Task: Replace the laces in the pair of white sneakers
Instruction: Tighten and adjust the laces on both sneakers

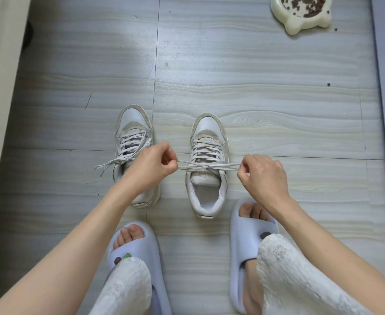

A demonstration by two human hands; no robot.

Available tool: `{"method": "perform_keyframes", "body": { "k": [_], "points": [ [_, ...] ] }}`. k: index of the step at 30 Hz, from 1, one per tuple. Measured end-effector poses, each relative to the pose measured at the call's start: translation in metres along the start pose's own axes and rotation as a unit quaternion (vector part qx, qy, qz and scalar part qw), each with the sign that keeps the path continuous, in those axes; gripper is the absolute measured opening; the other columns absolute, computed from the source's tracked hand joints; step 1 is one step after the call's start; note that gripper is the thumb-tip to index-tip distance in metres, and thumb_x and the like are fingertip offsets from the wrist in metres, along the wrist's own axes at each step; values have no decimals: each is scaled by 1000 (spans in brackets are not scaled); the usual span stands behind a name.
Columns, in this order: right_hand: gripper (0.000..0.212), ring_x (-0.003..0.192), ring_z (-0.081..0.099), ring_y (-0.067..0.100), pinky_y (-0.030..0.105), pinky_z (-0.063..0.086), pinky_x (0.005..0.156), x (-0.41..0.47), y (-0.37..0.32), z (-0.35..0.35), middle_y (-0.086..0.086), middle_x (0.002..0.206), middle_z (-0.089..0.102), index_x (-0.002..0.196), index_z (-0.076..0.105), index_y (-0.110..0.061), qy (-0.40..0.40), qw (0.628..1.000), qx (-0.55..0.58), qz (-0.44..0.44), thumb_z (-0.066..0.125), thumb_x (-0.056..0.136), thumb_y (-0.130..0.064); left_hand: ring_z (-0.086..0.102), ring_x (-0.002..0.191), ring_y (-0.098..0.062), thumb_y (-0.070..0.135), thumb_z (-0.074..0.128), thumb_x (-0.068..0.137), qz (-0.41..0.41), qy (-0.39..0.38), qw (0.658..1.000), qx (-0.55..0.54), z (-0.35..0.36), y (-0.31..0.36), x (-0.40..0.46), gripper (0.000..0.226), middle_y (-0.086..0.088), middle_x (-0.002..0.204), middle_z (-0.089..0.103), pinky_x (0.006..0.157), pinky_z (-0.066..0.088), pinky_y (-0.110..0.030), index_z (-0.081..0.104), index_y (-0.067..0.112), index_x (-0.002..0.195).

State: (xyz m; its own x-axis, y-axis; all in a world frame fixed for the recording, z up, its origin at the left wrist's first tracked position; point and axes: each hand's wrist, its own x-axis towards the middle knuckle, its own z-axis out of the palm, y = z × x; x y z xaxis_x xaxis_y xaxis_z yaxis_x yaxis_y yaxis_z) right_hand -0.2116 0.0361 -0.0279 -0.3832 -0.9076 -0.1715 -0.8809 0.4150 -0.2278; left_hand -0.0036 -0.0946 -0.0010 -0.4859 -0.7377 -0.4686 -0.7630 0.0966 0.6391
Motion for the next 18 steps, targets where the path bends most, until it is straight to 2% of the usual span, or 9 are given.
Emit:
{"method": "perform_keyframes", "body": {
  "k": [2,5,7,10,12,14,18],
  "points": [
    [27,74,59,31,35,41,64,2,1,-2,6,73,63,75,60,-11,-54,996,54,38,47,89,-29,58,69,-3,13,64,82,2,27,1000,-6,-5,-3,-1,11,11,74,66,63,40,-8,60,21,75],
    [25,84,59,21,32,42,76,-4,-4,0,-1,84,63,89,61,-18,-163,958,212,106,56,88,-42,56,77,-13,9,63,84,23,118,993,3,-8,-16,-14,9,10,80,61,67,37,-10,63,18,84],
    [37,88,56,17,28,40,79,-10,-12,3,-1,93,62,108,60,-17,-182,950,227,111,60,85,-46,53,89,-22,4,63,83,21,204,978,32,-5,-34,-26,13,1,91,59,76,33,-18,63,11,94],
    [44,98,56,23,28,37,80,-11,-20,8,4,102,61,121,54,-16,-218,952,199,85,57,87,-44,47,100,-32,5,64,82,-73,290,953,40,-1,-63,-44,30,-14,104,54,88,31,-28,54,4,110],
    [41,103,55,27,31,41,83,-9,-22,8,7,105,61,117,53,-15,-239,954,170,63,53,89,-44,44,110,-34,10,67,82,-141,278,950,-12,3,-75,-49,43,-18,116,49,97,32,-35,48,3,120],
    [43,107,53,30,34,41,86,-5,-23,9,10,110,59,115,50,-11,-266,953,141,35,51,89,-45,41,120,-32,13,67,83,-174,236,955,-43,6,-84,-46,53,-17,126,46,100,31,-33,43,2,129],
    [31,104,53,34,34,37,81,4,-22,10,16,108,57,110,45,-6,-297,949,106,-5,42,96,-34,51,111,-35,11,68,82,-163,178,970,16,2,-99,-32,44,-19,117,58,88,36,-34,53,1,122]
  ]
}}
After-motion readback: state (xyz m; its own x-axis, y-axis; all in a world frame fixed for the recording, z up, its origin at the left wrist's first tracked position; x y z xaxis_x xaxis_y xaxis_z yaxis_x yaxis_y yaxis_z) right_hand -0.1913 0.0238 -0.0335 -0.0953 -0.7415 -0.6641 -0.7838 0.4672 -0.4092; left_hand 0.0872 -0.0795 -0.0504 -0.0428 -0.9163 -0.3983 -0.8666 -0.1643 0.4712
